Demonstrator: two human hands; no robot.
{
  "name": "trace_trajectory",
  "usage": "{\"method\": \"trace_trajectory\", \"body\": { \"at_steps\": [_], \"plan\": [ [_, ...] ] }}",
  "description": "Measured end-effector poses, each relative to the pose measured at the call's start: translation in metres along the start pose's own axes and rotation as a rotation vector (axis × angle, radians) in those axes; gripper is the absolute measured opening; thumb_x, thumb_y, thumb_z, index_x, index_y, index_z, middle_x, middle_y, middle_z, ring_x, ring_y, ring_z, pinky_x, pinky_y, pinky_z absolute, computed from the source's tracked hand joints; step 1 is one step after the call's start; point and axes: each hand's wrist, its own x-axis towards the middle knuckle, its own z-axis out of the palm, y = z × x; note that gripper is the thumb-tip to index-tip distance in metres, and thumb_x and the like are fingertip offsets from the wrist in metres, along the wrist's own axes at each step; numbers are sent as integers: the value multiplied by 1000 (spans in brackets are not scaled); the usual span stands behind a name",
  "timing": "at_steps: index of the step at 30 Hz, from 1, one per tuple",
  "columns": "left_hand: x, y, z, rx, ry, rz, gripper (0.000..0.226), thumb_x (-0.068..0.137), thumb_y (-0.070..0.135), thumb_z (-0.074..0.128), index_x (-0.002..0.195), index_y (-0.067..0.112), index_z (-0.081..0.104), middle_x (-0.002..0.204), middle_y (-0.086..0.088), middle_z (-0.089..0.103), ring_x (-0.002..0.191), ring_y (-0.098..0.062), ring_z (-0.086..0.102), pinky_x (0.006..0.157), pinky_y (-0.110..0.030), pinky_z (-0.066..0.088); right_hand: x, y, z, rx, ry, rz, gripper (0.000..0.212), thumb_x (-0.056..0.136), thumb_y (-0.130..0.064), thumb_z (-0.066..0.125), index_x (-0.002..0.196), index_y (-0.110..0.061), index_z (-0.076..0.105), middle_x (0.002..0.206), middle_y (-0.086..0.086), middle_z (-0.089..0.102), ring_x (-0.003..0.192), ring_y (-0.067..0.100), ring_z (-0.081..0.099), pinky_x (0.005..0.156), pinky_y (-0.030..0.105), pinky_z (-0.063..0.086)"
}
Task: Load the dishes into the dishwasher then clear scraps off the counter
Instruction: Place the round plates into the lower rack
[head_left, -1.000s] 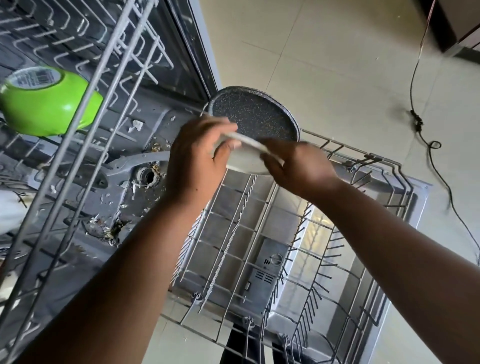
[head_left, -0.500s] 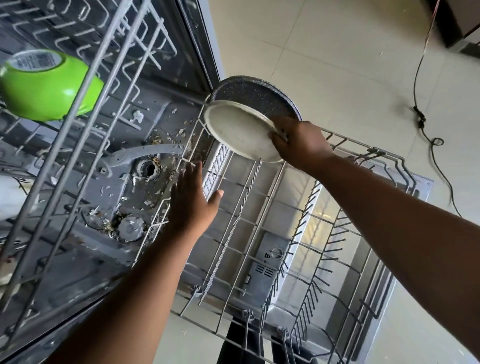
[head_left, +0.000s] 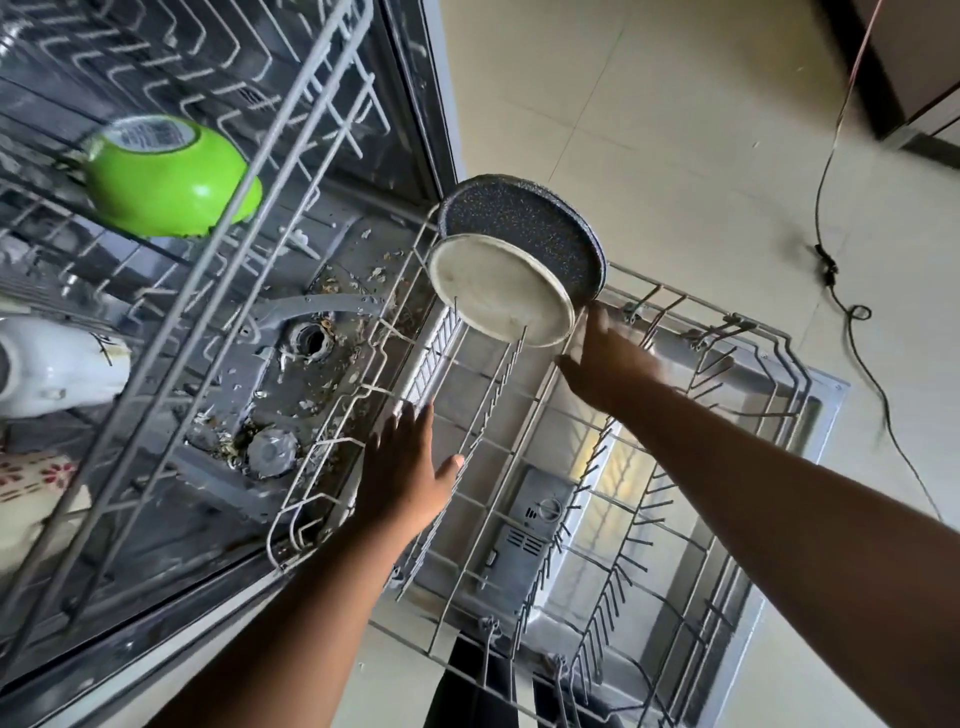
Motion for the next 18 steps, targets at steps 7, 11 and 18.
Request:
{"method": "trace_trajectory", "body": {
  "at_steps": [7,11,18],
  "plan": [
    [-80,16,-31,140,-58,16,76,96,57,33,153,17,5,161,-9,7,147,-27,12,118,-40,14,-109,-3,4,-94,-134,-182,75,93,-49,46,149,-17,8,136,11,50,120,28,52,100,40,43],
    [-146,30,-52,83,-94,-16,75,96,57,32,153,19,2,161,-10,-1,148,-29,4,119,-44,8,-190,-25,-4,-194,-142,-427,70,87,-48,52,144,-16,27,137,5,48,128,27,43,106,40,36],
    [-276,13,-71,22,17,-135,75,94,56,35,153,17,10,160,-11,8,146,-30,11,117,-44,15,-305,-78,-3,-358,-152,-785,83,51,-52,79,118,-8,54,105,12,67,95,35,66,76,44,56]
  ]
}}
